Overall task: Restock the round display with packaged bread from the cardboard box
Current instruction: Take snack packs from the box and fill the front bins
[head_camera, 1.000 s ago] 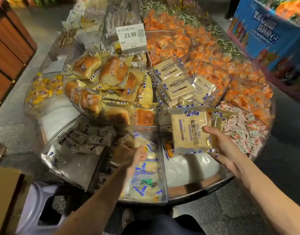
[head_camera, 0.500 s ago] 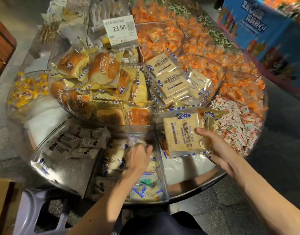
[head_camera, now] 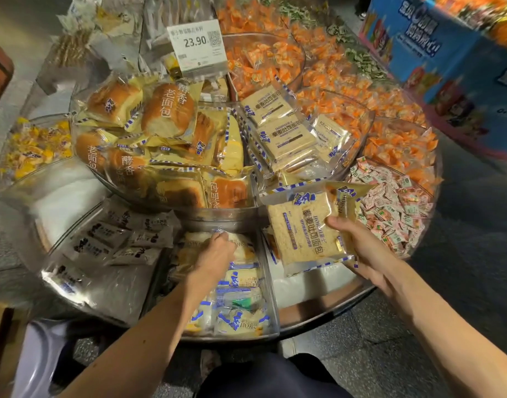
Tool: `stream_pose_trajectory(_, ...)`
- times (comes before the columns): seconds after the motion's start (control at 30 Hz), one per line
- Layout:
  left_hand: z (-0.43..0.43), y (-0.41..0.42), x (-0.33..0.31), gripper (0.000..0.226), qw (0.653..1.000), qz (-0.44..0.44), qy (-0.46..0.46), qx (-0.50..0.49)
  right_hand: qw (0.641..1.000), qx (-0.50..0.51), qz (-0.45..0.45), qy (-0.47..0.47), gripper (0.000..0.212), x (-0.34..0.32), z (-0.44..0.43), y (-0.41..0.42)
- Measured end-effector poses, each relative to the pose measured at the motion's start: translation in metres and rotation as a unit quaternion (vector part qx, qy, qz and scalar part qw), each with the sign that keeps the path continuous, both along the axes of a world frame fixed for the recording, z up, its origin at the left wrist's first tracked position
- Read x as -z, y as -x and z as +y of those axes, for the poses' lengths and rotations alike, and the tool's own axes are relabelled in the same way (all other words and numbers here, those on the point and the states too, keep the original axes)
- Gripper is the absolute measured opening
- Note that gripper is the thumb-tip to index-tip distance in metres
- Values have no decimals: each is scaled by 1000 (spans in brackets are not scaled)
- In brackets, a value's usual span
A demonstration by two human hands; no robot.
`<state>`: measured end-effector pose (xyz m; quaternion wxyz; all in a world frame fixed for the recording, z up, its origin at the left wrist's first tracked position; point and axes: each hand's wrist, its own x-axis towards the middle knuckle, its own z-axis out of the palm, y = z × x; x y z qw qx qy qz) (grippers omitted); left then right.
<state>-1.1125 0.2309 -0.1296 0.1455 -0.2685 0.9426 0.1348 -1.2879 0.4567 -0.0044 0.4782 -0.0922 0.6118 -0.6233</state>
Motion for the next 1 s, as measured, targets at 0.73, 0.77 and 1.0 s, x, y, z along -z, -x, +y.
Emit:
stream_pose_trajectory(0.73, 42, 37, -153, 21, 911, 195, -363, 20, 994, -111, 19, 10, 51, -22, 5, 26)
stream_pose_trajectory(0.77, 44, 38, -155, 28, 908, 195, -370, 13, 994, -104, 14, 7, 64, -16, 8, 31)
stream_pose_trajectory(1.0, 17, 58, -141, 65, 852, 233, -466, -51, 998, -22, 26, -52, 113, 8, 41, 67)
